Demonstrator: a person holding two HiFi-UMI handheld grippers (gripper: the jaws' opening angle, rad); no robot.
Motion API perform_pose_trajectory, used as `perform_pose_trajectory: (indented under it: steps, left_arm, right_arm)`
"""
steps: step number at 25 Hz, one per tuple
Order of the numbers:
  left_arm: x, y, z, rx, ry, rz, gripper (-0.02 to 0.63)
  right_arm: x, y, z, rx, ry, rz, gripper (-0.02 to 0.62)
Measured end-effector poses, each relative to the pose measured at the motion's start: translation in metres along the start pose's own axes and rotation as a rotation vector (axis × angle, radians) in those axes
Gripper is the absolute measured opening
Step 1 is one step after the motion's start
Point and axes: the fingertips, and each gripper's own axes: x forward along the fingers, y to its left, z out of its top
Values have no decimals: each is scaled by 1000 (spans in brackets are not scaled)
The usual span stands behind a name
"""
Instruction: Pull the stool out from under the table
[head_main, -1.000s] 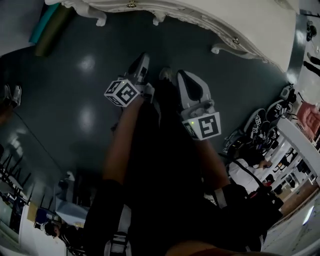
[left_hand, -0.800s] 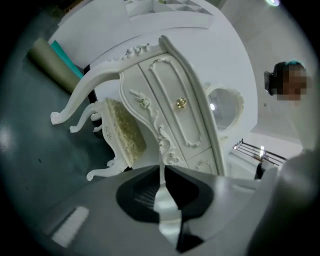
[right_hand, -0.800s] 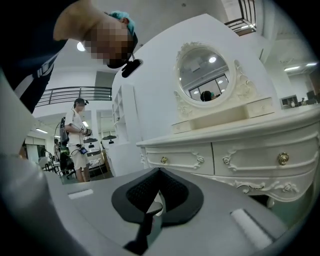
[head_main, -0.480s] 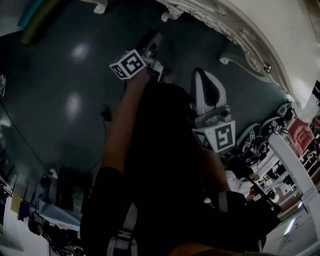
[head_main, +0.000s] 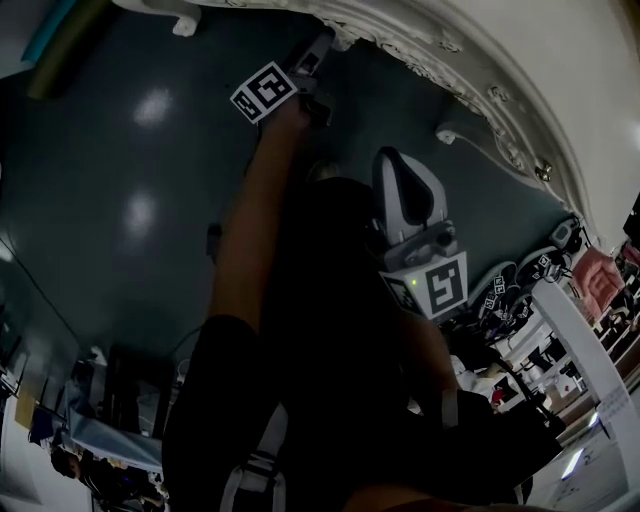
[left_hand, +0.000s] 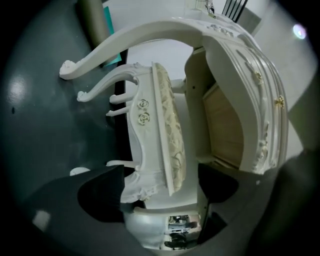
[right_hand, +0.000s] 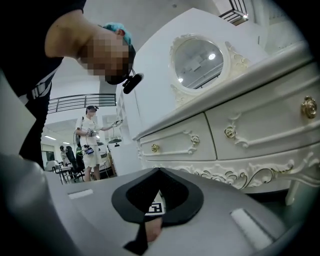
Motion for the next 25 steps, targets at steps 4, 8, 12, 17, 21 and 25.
perform_pose_trajectory:
  steps: [4, 8, 12, 17, 21, 25]
  left_arm:
    - [28, 5, 1, 4, 8, -36, 485]
    - [49, 10, 4, 4, 6, -61, 525]
    - [63, 9, 8, 0, 0, -89, 541]
    - [73, -5, 5, 23, 49, -127, 541]
    - [77, -12, 5, 49, 77, -119, 543]
    - [77, -7, 4, 54, 93, -101, 512]
  right_arm:
    - [3, -8, -6, 4, -1, 22, -1]
    - [5, -9, -10, 10, 3, 45, 0]
    - [5, -12, -14, 12, 11, 61, 0]
    - [-1, -15, -10, 31, 17, 46, 0]
    - [-4, -14, -7, 39, 25, 36, -1]
    - [-7, -14, -9, 48, 36, 27, 0]
